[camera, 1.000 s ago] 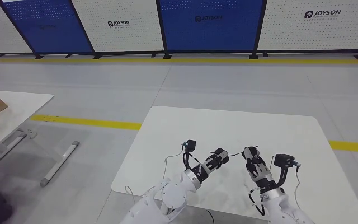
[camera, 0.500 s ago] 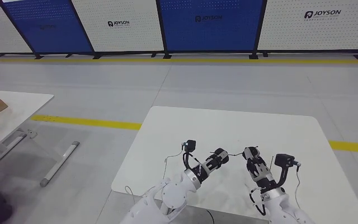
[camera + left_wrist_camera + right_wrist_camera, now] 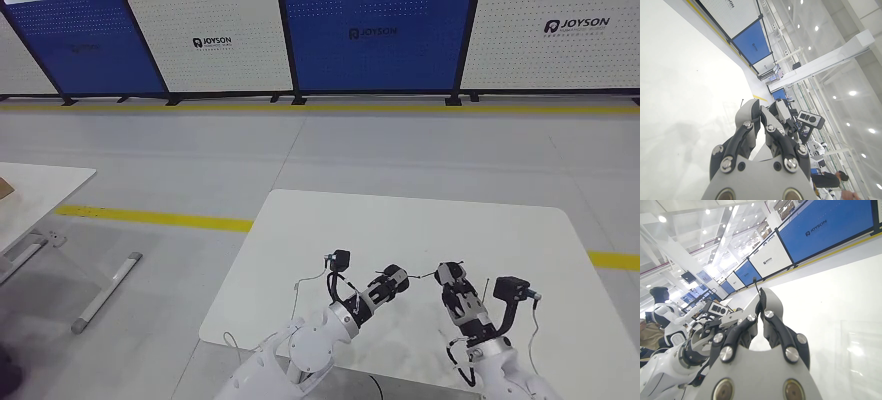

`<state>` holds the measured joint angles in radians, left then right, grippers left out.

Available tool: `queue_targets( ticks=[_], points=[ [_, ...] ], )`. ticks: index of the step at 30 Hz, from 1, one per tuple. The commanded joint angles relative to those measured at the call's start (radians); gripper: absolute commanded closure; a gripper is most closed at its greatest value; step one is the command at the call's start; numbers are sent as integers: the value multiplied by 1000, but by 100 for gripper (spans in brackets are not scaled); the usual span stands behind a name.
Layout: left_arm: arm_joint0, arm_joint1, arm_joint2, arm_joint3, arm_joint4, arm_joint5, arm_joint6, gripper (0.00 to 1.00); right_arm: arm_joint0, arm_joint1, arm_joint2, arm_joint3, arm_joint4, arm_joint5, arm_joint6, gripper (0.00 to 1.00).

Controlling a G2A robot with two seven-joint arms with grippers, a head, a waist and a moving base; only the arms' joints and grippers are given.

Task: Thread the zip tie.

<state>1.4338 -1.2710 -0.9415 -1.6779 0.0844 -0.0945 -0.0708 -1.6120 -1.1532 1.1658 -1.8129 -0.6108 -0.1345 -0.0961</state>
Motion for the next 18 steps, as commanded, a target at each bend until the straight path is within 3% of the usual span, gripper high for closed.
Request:
queue_targets(
  ticks=[1,8,18],
  points=[
    [0,0,0,0,0,0,0,100,1,-2,-2,-1,-3,1,3,100],
    [0,0,0,0,0,0,0,100,15,-9,-10,15,-17,21,18,100],
    [0,0,0,0,0,0,0,100,-7,-14,7,0,-22,5,8,100]
  ],
)
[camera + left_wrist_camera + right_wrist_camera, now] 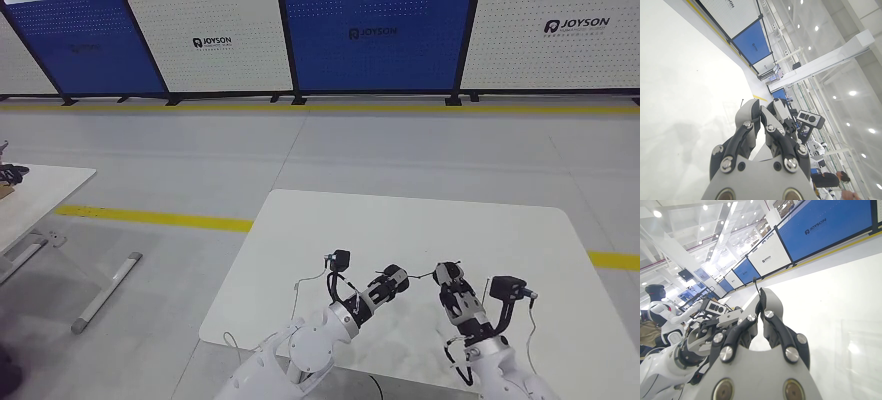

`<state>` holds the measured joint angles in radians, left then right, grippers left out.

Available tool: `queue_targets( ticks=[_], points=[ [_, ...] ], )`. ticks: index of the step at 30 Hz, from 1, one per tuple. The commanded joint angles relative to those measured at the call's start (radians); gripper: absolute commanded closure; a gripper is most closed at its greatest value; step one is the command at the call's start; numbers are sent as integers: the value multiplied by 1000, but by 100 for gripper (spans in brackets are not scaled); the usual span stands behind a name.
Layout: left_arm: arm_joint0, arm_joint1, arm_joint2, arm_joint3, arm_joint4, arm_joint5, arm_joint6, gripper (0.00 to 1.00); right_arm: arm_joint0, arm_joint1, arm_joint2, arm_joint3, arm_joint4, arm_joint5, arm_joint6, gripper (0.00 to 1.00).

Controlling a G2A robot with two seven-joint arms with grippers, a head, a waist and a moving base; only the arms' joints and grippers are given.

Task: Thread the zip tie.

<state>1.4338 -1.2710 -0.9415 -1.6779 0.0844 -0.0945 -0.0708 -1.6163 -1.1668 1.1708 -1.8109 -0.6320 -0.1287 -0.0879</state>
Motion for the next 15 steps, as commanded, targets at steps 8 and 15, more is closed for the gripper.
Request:
queue_targets(
  ticks=[8,15],
  points=[
    [0,0,0,0,0,0,0,100,-3,-5,10,-7,-10,6,18,100],
    [0,0,0,0,0,0,0,100,-2,-10,8,-9,-21,9,20,100]
  ],
)
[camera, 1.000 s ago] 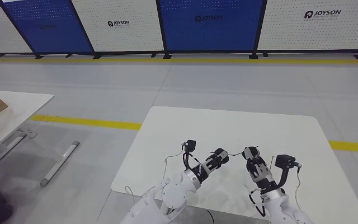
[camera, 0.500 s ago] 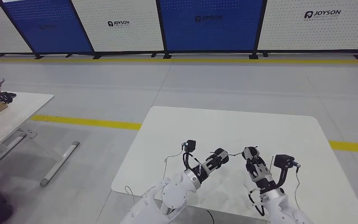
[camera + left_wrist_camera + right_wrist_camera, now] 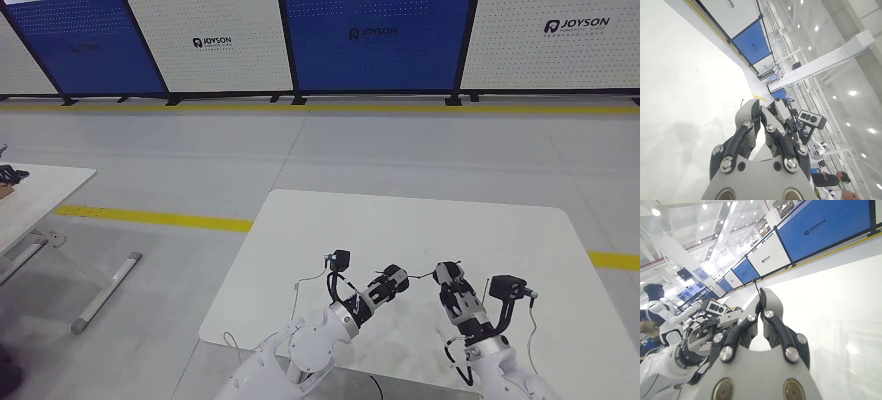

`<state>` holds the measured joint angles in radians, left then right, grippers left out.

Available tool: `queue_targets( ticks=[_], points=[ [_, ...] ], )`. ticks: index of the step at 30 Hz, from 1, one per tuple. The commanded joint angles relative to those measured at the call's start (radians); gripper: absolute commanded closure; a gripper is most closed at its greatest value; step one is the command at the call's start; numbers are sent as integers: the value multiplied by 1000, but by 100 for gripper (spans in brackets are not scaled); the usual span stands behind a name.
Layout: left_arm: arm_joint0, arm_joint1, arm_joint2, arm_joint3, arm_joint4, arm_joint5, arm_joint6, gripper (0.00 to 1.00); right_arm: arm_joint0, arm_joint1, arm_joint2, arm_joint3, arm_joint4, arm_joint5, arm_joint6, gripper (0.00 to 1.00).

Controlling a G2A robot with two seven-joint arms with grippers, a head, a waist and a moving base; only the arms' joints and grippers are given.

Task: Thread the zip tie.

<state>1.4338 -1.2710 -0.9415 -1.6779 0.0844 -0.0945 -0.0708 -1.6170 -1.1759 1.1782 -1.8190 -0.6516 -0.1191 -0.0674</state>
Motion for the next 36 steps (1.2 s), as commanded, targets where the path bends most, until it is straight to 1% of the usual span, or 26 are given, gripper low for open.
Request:
queue_targets(
  ticks=[1,12,16,22,29,36],
  points=[
    [0,0,0,0,0,0,0,100,-2,-1,1,-2,-1,-1,1,100],
    [0,0,0,0,0,0,0,100,9,-9,-5,8,-15,4,16,100],
    [0,0,0,0,0,0,0,100,13,-14,-15,11,2,-1,15,100],
    [0,0,0,0,0,0,0,100,24,-23,-37,29,8,23,12,100],
    [0,0,0,0,0,0,2,100,17,-29,-34,31,28,17,-4,100],
    [1,-3,-2,1,-10,-26,34,100,4,-33,-24,23,42,12,-9,100]
  ],
)
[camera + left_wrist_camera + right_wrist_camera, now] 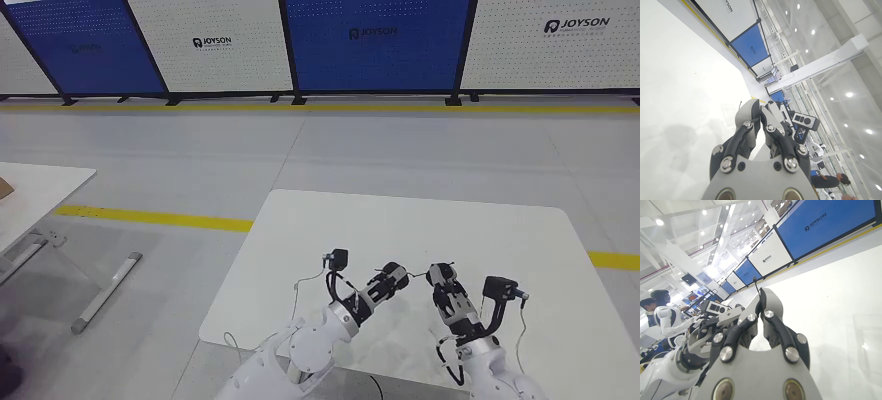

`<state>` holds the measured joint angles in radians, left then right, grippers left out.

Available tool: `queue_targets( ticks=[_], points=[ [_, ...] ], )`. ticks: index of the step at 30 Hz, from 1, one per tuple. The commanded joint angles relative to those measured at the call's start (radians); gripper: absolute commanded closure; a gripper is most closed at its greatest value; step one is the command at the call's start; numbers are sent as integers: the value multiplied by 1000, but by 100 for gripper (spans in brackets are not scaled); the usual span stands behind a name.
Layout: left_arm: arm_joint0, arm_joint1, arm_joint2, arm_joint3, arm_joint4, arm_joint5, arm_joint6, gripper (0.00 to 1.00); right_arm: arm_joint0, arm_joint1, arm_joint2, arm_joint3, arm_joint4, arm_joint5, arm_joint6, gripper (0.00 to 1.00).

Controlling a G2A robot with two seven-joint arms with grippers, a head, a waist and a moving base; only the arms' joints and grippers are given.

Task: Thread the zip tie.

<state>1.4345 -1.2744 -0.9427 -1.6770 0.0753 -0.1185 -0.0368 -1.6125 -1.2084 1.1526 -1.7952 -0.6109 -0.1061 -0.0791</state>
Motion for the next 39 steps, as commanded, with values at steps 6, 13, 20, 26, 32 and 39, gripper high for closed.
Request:
queue_targets(
  ticks=[6,13,20,26,32,39],
  points=[
    [4,0,-2,-5,7,-3,-3,100,-5,-2,10,-8,9,-6,16,87],
    [4,-1,0,-4,12,1,0,100,-9,-5,16,-13,5,-9,25,66],
    [-1,-3,1,0,5,11,-6,100,-20,-6,29,-17,3,-25,27,60],
    [-3,-4,5,0,10,11,-8,100,-32,-7,41,-19,-5,-37,16,100],
    [-4,-5,10,0,19,5,-10,100,-36,-8,45,-19,-13,-44,17,100],
    [0,-5,9,-4,20,-6,-12,100,-26,-11,37,-14,-30,-42,43,100]
  ],
)
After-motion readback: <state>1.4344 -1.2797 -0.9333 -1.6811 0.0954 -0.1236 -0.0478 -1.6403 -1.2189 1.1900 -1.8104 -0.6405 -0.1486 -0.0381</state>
